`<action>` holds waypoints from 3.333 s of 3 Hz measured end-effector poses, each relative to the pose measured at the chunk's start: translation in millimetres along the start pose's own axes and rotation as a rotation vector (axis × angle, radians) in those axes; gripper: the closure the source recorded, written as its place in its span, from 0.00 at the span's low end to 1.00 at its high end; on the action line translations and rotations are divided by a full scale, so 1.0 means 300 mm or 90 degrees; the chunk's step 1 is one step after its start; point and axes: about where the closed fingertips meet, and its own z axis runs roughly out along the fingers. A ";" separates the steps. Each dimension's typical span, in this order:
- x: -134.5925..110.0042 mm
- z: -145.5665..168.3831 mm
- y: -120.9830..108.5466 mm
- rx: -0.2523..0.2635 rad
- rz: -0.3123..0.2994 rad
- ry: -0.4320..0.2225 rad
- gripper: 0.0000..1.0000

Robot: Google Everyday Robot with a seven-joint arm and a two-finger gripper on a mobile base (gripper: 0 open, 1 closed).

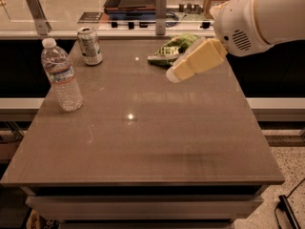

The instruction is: Knock 7up can over

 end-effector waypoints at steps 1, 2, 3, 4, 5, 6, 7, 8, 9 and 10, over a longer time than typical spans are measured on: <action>-0.009 -0.002 -0.022 0.006 -0.005 -0.007 0.00; -0.040 0.078 -0.117 0.027 -0.013 -0.027 0.00; -0.073 0.210 -0.204 0.043 -0.015 -0.036 0.00; -0.114 0.333 -0.268 0.059 -0.007 -0.047 0.00; -0.169 0.427 -0.280 0.067 0.001 -0.071 0.00; -0.225 0.516 -0.268 0.068 0.022 -0.118 0.00; -0.298 0.611 -0.240 0.055 0.042 -0.174 0.00; -0.345 0.690 -0.210 0.033 0.051 -0.199 0.00; -0.345 0.690 -0.209 0.033 0.050 -0.199 0.00; -0.347 0.725 -0.241 0.036 0.053 -0.191 0.00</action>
Offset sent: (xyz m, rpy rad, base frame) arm 0.1064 0.0045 0.0009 0.0269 -0.1219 -0.0223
